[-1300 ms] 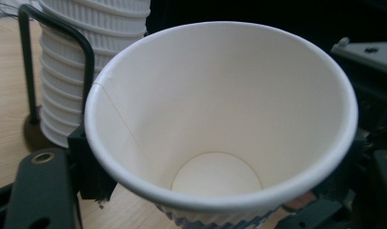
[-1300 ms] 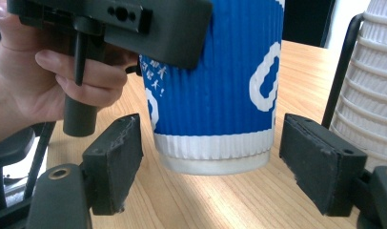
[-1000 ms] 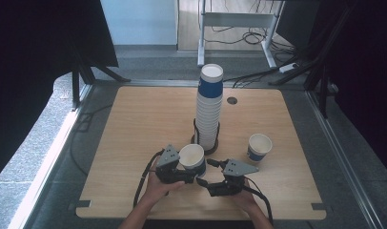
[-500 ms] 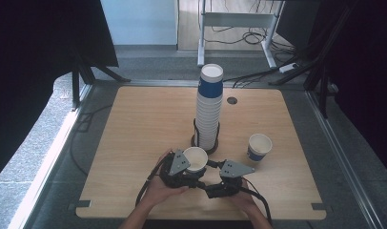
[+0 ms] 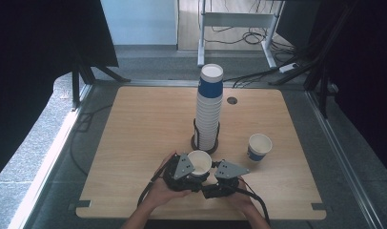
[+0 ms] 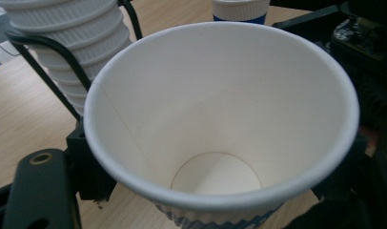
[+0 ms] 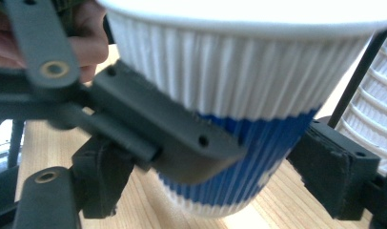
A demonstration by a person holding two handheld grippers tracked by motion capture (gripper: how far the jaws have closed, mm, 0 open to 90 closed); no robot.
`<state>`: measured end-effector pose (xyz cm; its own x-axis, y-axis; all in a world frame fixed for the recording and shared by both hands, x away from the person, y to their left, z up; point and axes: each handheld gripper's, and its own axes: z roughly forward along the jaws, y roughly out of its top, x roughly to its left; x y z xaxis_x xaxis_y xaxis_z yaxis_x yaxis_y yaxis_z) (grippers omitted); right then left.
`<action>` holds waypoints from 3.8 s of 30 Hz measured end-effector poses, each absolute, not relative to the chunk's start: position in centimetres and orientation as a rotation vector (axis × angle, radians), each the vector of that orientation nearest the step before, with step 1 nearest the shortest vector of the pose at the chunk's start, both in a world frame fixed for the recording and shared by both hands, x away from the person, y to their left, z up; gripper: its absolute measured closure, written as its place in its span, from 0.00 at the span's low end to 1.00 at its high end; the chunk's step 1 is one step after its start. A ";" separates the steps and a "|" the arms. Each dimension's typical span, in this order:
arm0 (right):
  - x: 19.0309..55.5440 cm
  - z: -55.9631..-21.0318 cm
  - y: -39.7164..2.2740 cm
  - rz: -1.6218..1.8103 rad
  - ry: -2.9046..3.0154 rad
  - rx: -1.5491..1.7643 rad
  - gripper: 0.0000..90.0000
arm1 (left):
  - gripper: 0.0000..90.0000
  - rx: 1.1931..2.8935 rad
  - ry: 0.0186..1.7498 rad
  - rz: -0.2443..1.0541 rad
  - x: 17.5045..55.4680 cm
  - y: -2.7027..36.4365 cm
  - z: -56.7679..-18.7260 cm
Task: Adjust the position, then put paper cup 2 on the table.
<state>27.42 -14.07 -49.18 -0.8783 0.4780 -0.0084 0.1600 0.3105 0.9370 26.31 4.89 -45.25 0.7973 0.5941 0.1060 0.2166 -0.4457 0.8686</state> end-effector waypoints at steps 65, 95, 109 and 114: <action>27.7 -48.1 -18.5 1.559 2.094 0.730 0.30 | 0.10 1.753 0.885 0.543 27.7 11.5 -45.0; 26.5 -45.3 -23.9 1.603 1.919 0.795 0.30 | 0.12 1.844 0.900 0.461 28.2 12.5 -46.1; 25.7 -43.3 -28.5 1.596 1.765 0.871 0.30 | 0.12 1.857 0.902 0.456 28.2 12.5 -46.2; 26.0 -43.5 -31.2 1.549 1.703 0.948 0.30 | 0.12 1.858 0.904 0.457 28.3 12.6 -46.3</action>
